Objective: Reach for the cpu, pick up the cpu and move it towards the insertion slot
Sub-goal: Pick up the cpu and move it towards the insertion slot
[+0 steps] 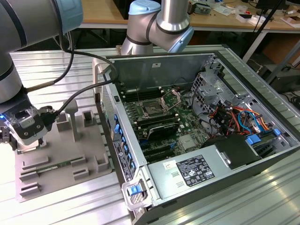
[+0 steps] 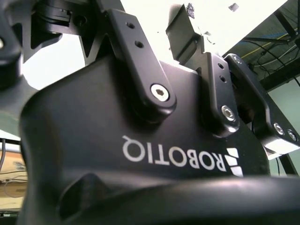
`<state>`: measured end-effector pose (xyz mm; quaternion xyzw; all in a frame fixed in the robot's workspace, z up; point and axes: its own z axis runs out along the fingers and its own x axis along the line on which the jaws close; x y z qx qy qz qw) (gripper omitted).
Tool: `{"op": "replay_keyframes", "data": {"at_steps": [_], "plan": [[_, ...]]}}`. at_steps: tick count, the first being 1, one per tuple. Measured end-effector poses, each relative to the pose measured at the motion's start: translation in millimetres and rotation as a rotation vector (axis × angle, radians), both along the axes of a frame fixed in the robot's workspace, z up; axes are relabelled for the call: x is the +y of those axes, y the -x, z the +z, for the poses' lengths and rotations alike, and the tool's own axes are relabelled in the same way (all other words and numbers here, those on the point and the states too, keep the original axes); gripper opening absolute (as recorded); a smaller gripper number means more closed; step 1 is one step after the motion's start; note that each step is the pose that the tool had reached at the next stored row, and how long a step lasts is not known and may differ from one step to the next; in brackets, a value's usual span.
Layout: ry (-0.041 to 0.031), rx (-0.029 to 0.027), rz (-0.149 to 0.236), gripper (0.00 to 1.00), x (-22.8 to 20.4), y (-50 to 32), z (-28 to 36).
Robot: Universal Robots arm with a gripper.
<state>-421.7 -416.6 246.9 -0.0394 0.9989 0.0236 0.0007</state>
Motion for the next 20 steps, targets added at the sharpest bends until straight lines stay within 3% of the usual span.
{"op": "replay_keyframes", "data": {"at_steps": [20], "plan": [[0.0,-0.0001,0.0,0.55,0.0,0.0,14.2]]}}
